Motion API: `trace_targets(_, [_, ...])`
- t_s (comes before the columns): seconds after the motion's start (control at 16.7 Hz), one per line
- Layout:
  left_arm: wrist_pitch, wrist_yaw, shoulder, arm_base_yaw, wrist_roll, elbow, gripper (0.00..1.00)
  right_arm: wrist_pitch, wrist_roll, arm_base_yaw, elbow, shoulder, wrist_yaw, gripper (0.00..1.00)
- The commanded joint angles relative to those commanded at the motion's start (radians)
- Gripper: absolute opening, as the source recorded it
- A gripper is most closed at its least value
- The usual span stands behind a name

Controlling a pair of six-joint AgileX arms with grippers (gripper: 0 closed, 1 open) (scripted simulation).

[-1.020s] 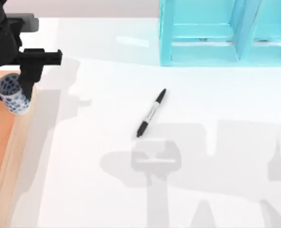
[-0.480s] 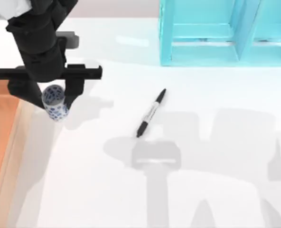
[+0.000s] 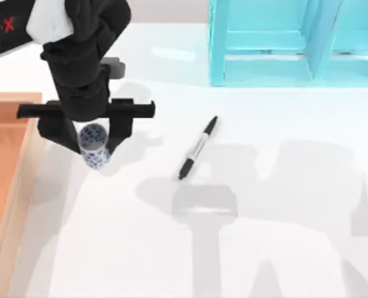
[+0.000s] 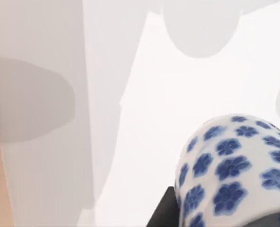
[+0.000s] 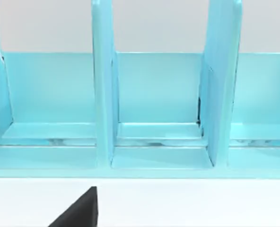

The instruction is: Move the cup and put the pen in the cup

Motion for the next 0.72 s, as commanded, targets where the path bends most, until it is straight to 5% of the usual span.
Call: trace_targets(0.72, [0.166,-0.001,0.039,-0.002,0.0,-0.128,0.0,0.0,0.0,0.0,0.0,0.0,0.0,1.0])
